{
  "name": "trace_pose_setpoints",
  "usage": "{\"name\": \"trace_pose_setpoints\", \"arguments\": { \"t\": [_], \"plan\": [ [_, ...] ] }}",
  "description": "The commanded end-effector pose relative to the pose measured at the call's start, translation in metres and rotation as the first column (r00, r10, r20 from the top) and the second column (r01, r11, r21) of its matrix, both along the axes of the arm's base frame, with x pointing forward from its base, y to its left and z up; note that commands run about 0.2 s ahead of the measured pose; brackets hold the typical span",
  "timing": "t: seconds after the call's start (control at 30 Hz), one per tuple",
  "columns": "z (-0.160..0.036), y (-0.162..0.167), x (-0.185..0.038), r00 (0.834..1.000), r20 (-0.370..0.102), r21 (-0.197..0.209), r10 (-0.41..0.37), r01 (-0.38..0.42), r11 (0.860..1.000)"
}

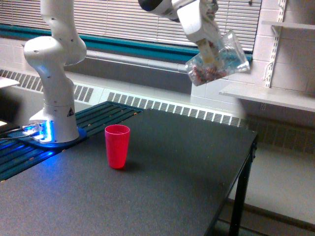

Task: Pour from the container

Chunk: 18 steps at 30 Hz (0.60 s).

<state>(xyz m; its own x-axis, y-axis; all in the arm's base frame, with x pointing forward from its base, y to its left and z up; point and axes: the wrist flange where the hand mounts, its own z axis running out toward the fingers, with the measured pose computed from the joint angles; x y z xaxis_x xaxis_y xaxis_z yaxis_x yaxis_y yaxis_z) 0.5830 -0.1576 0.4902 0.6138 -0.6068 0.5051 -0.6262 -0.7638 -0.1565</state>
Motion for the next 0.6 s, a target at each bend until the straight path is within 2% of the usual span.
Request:
{"name": "trace_pose_setpoints", "arguments": {
  "t": [0.03, 0.6],
  "plan": [
    [-0.002, 0.004, -0.016, 0.997, -0.016, -0.036, 0.08, -0.081, 0.996],
    [-0.025, 0.036, -0.082, 0.993, -0.078, -0.036, 0.09, -0.093, 0.995]
  ]
}}
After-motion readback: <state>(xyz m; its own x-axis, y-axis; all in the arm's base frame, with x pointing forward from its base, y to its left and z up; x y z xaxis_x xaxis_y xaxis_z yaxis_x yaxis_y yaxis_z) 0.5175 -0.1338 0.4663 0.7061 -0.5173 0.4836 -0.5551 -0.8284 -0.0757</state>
